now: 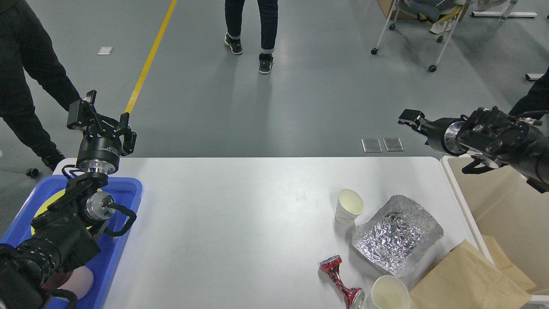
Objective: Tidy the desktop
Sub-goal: 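Raise the right gripper away from the foil and paper cup, then reach the right gripper down to the small paper cup and grasp it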
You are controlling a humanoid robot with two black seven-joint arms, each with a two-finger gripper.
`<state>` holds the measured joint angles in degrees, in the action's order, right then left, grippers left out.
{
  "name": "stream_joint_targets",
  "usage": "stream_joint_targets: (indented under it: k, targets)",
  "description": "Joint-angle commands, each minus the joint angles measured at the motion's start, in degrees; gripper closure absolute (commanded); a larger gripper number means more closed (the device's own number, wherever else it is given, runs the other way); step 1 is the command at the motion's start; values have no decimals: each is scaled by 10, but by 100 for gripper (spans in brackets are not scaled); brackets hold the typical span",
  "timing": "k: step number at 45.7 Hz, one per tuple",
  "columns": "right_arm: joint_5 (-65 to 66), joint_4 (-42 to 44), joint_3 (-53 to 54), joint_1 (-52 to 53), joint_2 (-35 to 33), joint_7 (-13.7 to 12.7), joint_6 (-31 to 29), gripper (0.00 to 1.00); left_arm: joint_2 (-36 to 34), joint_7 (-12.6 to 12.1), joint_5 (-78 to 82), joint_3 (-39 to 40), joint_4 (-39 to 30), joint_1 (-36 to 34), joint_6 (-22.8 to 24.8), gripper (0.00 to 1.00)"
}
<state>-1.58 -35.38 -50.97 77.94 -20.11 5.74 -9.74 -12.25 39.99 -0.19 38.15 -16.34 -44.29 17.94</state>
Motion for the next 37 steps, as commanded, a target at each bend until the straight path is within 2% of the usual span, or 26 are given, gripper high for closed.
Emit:
stream_joint_targets:
  k: [1, 9, 19, 22, 37]
  targets:
    - [-4, -58, -103, 58, 15, 0, -20, 0, 0, 0, 0, 0, 0, 0, 0, 4]
    - [-4, -86, -127, 84, 21, 1, -65, 0, 0, 1, 0, -1, 0, 0, 0, 4]
    - [-4, -151, -128, 143, 30, 1, -200, 0, 1, 1, 0, -1, 0, 0, 1, 4]
    - [-4, -171, -127, 154, 31, 1, -222, 0, 0, 1, 0, -1, 0, 0, 1, 4]
    - [-4, -192, -113, 148, 74, 1, -223, 0, 0, 1, 0, 0, 0, 0, 1, 4]
